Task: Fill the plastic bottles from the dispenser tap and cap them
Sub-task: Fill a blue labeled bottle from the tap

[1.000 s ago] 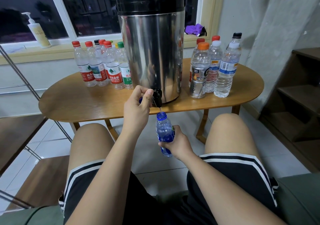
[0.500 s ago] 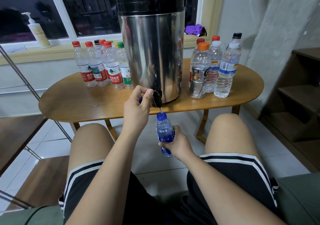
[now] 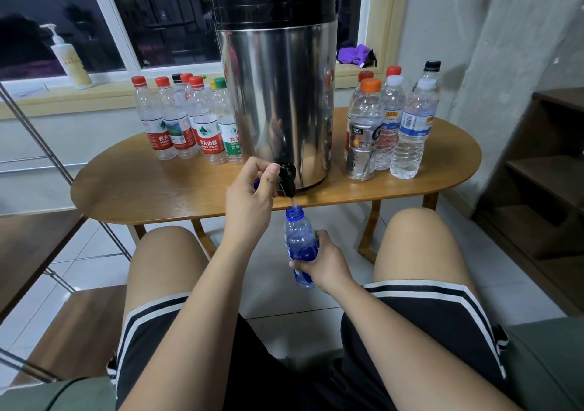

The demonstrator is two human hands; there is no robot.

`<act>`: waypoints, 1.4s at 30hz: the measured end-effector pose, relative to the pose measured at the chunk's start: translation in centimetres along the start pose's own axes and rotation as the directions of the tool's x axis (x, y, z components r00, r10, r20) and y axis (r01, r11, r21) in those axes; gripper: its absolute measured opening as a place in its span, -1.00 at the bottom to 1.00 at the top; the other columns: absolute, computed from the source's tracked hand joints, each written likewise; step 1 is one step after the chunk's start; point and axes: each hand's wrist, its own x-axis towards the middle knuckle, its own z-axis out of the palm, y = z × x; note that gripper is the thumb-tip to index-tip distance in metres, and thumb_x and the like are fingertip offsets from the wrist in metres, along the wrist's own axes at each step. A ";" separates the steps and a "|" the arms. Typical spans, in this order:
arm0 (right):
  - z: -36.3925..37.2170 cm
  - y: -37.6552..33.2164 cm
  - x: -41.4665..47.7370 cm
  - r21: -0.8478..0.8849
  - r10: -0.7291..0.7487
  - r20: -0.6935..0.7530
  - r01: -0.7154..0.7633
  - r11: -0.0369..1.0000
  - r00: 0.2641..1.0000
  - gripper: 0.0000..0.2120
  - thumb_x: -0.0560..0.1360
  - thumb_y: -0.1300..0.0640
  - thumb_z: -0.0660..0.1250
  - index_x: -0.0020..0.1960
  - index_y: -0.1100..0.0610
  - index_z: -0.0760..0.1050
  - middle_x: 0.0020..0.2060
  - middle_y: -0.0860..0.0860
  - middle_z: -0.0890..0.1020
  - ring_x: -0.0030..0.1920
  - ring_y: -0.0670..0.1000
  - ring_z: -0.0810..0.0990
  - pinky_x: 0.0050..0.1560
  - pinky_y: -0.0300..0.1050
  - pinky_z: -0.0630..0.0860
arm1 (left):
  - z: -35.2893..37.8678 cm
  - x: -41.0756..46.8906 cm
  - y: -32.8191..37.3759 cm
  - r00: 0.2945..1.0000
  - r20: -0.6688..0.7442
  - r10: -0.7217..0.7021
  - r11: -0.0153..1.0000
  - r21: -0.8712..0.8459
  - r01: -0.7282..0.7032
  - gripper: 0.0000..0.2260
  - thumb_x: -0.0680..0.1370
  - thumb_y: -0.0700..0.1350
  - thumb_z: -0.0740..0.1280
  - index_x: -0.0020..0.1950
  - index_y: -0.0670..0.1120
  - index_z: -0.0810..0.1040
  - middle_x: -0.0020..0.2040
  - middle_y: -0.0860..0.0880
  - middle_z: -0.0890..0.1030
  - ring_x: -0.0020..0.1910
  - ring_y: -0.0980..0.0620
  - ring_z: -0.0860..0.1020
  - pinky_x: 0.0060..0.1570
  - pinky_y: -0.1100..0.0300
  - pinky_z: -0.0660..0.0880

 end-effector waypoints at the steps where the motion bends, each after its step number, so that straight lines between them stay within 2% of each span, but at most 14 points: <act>1: 0.0 0.0 0.0 -0.001 -0.001 0.000 0.001 1.000 1.000 -0.29 0.41 -0.08 0.70 0.38 -0.04 0.35 0.17 -0.12 0.58 0.11 -0.02 0.56 0.08 -0.13 0.54 | 0.0 0.0 0.0 1.000 0.002 0.000 1.000 -0.003 0.000 -0.77 0.74 0.16 0.30 -0.01 0.05 0.54 -0.22 -0.07 0.60 -0.22 -0.14 0.54 -0.16 -0.23 0.57; 9: 0.0 -0.1 -0.1 -0.009 0.001 -0.003 -0.001 1.000 1.000 -0.30 0.42 -0.07 0.69 0.38 -0.03 0.36 0.25 -0.06 0.62 0.15 0.01 0.61 0.05 -0.15 0.52 | -0.1 0.2 -0.1 1.000 0.006 0.011 1.000 0.011 -0.011 -0.76 0.75 0.16 0.29 -0.01 0.05 0.53 -0.23 -0.06 0.60 -0.25 -0.03 0.53 -0.19 -0.17 0.55; 17: -0.1 -0.2 -0.2 0.014 -0.003 -0.004 0.003 1.000 1.000 -0.34 0.42 -0.06 0.69 0.32 -0.08 0.34 0.17 -0.14 0.57 0.16 0.01 0.62 0.06 -0.14 0.56 | -0.1 0.4 -0.1 1.000 0.009 0.015 1.000 0.016 -0.015 -0.74 0.75 0.16 0.28 -0.04 0.03 0.52 -0.24 -0.04 0.60 -0.23 0.00 0.52 -0.18 -0.09 0.53; 20: -0.1 -0.3 -0.3 0.014 0.004 0.000 -0.004 1.000 1.000 -0.34 0.42 -0.05 0.69 0.32 -0.08 0.34 0.20 -0.11 0.58 0.17 0.01 0.60 0.06 -0.14 0.56 | -0.1 0.3 -0.1 1.000 0.013 0.016 1.000 0.007 -0.016 -0.74 0.74 0.15 0.28 -0.04 0.03 0.52 -0.24 -0.04 0.60 -0.23 0.00 0.52 -0.18 -0.05 0.51; 24: -0.1 -0.4 -0.3 0.003 0.007 -0.002 -0.007 1.000 1.000 -0.31 0.43 -0.06 0.69 0.38 -0.04 0.36 0.29 -0.07 0.61 0.25 0.07 0.63 0.07 -0.15 0.54 | -0.1 0.4 -0.2 1.000 0.015 0.012 1.000 0.007 -0.012 -0.75 0.74 0.16 0.29 -0.03 0.05 0.53 -0.24 -0.02 0.59 -0.24 0.01 0.52 -0.18 -0.09 0.53; 30: 0.0 -0.3 -0.2 -0.004 0.013 0.001 -0.013 1.000 1.000 -0.31 0.43 -0.06 0.68 0.39 -0.04 0.36 0.31 -0.06 0.61 0.26 0.06 0.63 0.09 -0.12 0.57 | -0.1 0.3 -0.1 1.000 0.017 0.015 1.000 0.018 -0.015 -0.75 0.74 0.17 0.28 -0.02 0.05 0.53 -0.24 -0.02 0.60 -0.23 0.00 0.53 -0.16 -0.16 0.57; 33: 0.0 -0.4 -0.2 -0.003 0.013 0.004 -0.013 1.000 1.000 -0.31 0.43 -0.07 0.68 0.39 -0.04 0.36 0.29 -0.07 0.61 0.25 0.06 0.63 0.08 -0.12 0.56 | -0.2 0.3 -0.1 1.000 0.014 0.011 1.000 0.025 -0.012 -0.75 0.74 0.17 0.28 -0.03 0.06 0.52 -0.23 -0.02 0.61 -0.22 -0.02 0.55 -0.14 -0.20 0.58; 38: -0.1 -0.4 -0.1 0.001 0.007 0.007 -0.007 1.000 1.000 -0.33 0.44 -0.07 0.68 0.36 -0.05 0.35 0.22 -0.12 0.58 0.19 0.02 0.61 0.05 -0.14 0.54 | -0.1 0.5 0.0 1.000 0.011 0.007 1.000 0.022 -0.007 -0.74 0.74 0.17 0.28 -0.04 0.05 0.52 -0.23 -0.04 0.61 -0.17 -0.16 0.57 -0.13 -0.21 0.58; 42: 0.0 -0.2 -0.1 0.005 -0.004 -0.002 0.004 1.000 1.000 -0.33 0.43 -0.07 0.68 0.36 -0.06 0.35 0.14 -0.17 0.54 0.10 -0.04 0.55 0.04 -0.15 0.54 | -0.1 0.6 -0.3 1.000 0.014 0.018 1.000 0.021 -0.018 -0.73 0.74 0.18 0.28 -0.05 0.05 0.51 -0.24 -0.04 0.61 -0.22 -0.07 0.54 -0.17 -0.12 0.55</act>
